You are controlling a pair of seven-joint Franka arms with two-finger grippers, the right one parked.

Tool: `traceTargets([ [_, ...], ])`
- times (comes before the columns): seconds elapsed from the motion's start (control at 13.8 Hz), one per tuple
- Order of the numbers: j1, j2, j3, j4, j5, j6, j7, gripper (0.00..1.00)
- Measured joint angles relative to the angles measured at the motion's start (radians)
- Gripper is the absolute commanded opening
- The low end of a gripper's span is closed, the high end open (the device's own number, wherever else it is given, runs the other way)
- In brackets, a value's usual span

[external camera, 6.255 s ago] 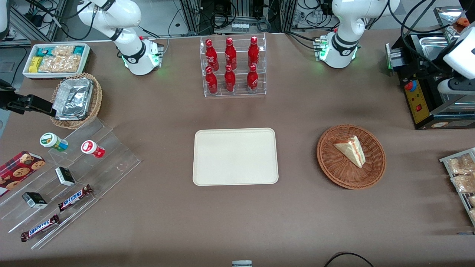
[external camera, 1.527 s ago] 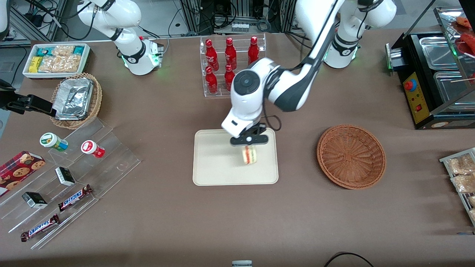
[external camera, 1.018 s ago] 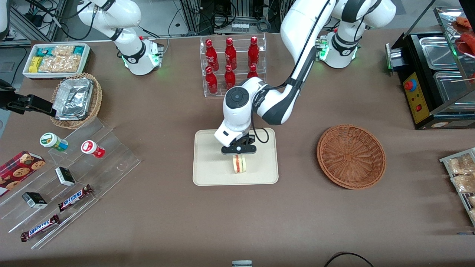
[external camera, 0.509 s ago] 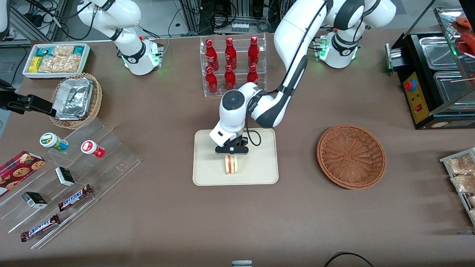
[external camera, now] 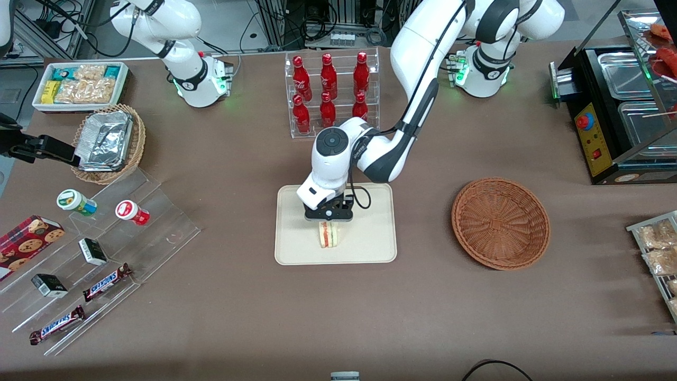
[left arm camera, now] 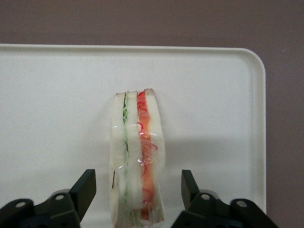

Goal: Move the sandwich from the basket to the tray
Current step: 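Lower the sandwich onto the tray and open the left gripper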

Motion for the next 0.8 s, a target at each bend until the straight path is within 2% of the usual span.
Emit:
traceTargets([
  [0.15, 0.003, -0.036, 0.006, 0.015, 0.0, -0.057, -0.001, 0.99],
  [0.36, 0.028, -0.153, 0.02, 0.03, 0.0, -0.265, -0.002, 0.99],
  [0.8, 0.187, -0.43, 0.027, 0.033, 0.002, -0.65, 0.052, 0.99],
])
